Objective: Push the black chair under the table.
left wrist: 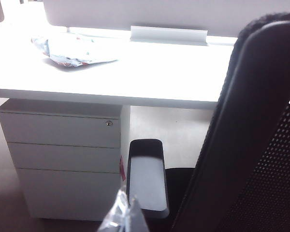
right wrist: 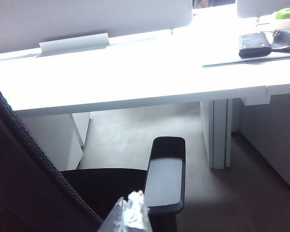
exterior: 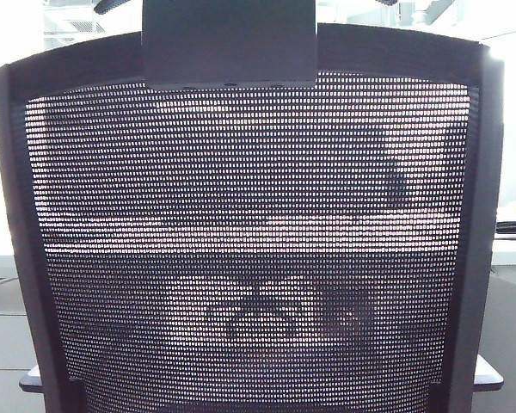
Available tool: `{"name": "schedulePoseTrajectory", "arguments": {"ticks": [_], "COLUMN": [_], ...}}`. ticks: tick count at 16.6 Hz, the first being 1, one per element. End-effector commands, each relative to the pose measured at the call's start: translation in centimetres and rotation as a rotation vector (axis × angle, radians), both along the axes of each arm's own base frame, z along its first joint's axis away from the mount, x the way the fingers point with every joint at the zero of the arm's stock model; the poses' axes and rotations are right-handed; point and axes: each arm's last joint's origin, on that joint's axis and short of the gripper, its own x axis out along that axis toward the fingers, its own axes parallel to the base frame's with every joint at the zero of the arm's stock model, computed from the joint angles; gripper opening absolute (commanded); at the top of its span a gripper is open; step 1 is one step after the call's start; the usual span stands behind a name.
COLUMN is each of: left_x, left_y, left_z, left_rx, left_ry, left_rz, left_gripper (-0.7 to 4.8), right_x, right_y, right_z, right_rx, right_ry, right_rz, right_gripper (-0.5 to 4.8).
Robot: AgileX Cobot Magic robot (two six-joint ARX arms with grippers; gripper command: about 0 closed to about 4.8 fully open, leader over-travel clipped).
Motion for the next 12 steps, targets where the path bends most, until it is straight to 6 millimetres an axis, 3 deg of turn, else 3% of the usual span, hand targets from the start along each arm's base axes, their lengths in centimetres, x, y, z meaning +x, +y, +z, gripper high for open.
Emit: {"name": "schedulePoseTrajectory", "arguments": {"ticks": [1, 8, 11, 12], "left_x": [0.0, 0.0, -0.2, -0.7], "left_y": [0.0, 0.0, -0.3, -0.4], "left_z": [0.1, 0.3, 2.2, 3.9], "left_rx": [0.004, 0.004, 0.005, -0.026], "left_ry": [-0.013, -0.027, -0.224, -0.410], "left_rz": [-0.001, -0.001, -0.093, -0.159], "left_gripper": [-0.05, -0.05, -0.06, -0.06], "right_x": [0.0, 0.0, -0.2, -0.6], "right_y": [0.0, 0.0, 0.0, 0.0], "right_z": [0.1, 0.3, 2.3, 3.7], "right_rx": [-0.003, -0.002, 0.001, 0.012], "right_ry": [-0.017, -0.036, -0.243, -0.387], "right_rz": [0.002, 0.002, 0.003, 0.005], "right_gripper": [-0.05, -0.05, -0.05, -0.05]}}
